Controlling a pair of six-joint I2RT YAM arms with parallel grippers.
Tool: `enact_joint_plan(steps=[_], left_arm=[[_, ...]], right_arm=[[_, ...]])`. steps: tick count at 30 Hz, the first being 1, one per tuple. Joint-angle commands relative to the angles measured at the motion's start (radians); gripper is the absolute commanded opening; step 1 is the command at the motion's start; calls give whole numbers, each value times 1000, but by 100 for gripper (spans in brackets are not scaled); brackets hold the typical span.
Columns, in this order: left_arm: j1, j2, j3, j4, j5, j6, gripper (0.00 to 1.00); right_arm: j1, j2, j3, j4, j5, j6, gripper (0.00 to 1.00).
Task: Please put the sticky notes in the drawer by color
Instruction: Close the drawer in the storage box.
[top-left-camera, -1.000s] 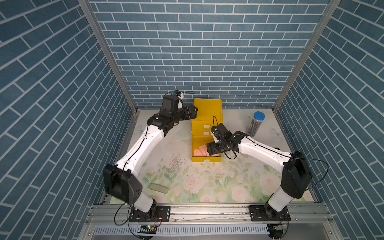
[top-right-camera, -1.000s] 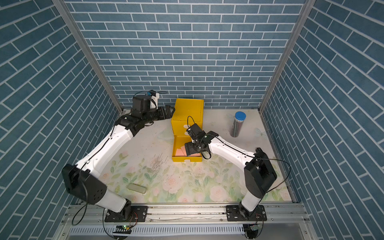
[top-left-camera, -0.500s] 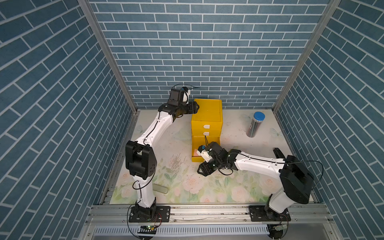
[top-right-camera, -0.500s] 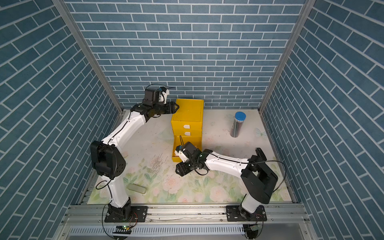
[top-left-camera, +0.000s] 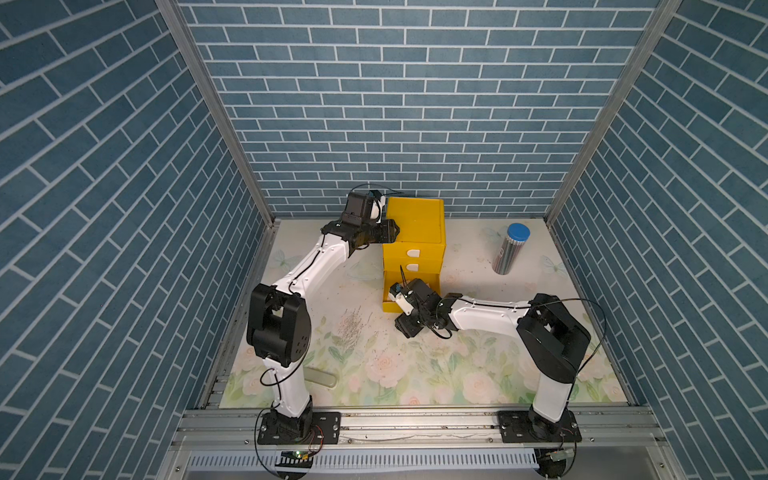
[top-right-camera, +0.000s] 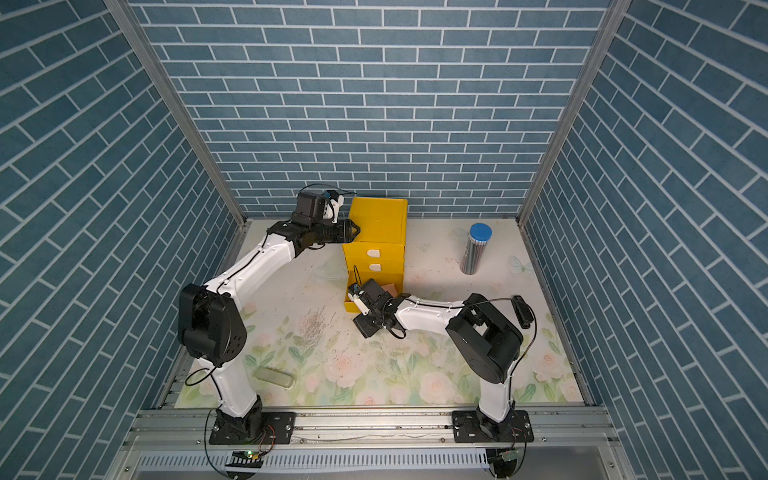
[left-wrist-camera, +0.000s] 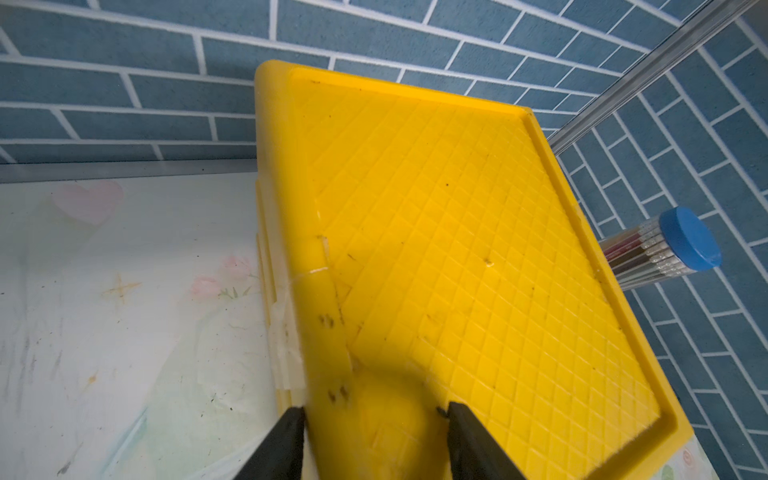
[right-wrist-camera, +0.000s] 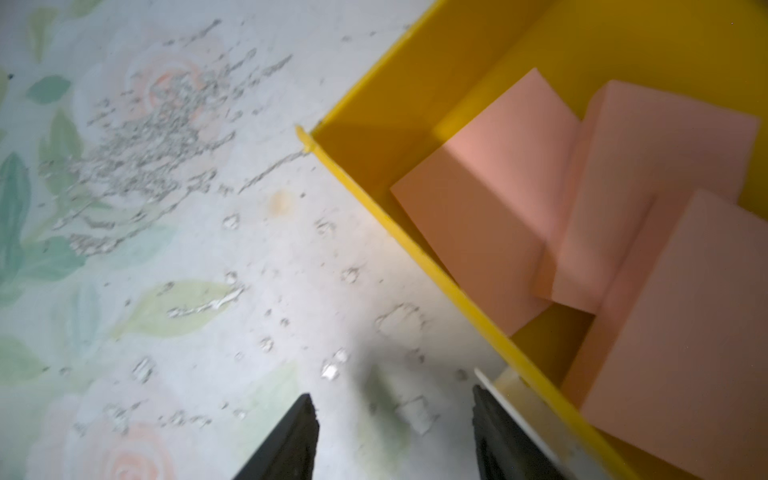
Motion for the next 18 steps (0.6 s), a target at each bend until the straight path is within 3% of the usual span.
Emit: enact_joint_plan(steps=[1, 10, 18], left_arm=[[-23, 3, -50, -56, -27, -2, 57], [-27, -31, -111, -42, -40, -8, 56], [-27, -67, -135, -44, -42, -5, 57]], right_arm=[[-34, 42, 56, 57, 129, -86, 63], [-46, 138, 99, 199, 386, -208, 71], [-25, 212, 162, 222, 479, -209, 72]])
